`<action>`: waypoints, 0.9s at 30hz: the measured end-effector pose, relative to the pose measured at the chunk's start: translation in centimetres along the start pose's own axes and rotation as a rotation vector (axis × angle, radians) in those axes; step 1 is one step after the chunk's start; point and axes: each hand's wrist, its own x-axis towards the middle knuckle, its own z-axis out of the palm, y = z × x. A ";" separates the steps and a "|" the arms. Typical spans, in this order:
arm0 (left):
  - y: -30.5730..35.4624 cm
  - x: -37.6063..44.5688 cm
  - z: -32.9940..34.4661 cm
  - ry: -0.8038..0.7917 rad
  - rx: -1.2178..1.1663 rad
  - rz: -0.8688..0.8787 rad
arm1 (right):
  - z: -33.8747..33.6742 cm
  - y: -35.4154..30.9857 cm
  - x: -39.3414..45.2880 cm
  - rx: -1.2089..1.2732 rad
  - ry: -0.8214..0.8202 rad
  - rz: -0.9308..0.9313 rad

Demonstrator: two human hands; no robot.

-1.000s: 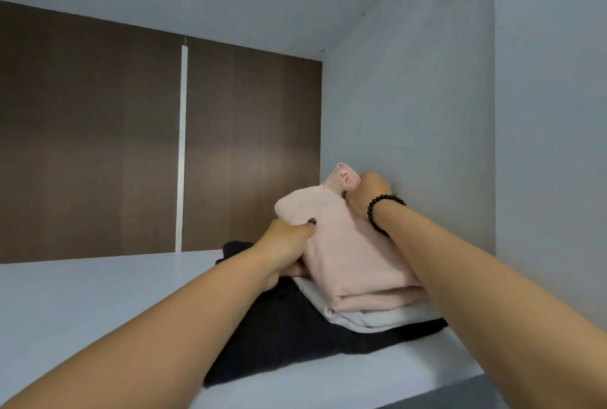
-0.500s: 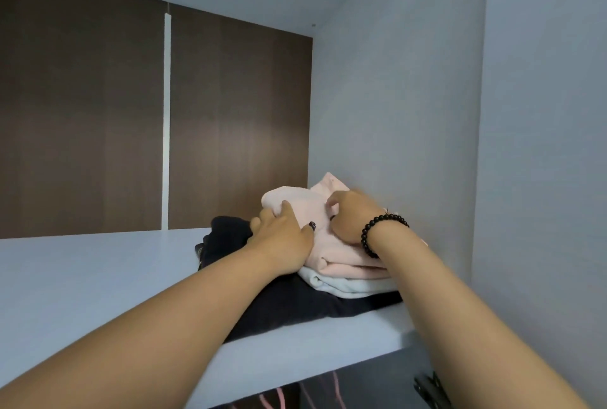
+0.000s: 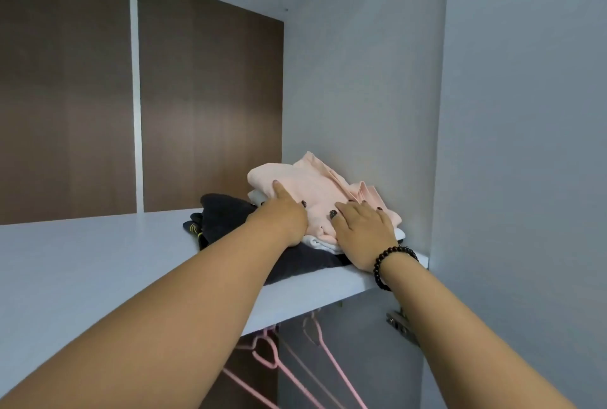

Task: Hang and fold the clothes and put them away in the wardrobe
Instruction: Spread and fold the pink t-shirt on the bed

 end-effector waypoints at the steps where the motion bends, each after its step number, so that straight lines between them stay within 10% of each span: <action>1: 0.2 -0.6 -0.1 0.020 0.019 0.000 | -0.1 0.0 0.0 0.018 0.001 0.012; 11: -0.6 -5.3 -2.2 -0.021 0.393 0.397 | -1.8 -1.8 -1.4 0.064 0.046 0.118; 22: -2.3 -14.9 -1.6 0.207 -0.185 0.589 | -7.9 -2.3 -10.9 0.397 0.239 0.252; 27: -0.2 -22.1 1.7 0.068 -0.370 0.661 | -12.6 0.5 -20.9 0.480 0.348 0.351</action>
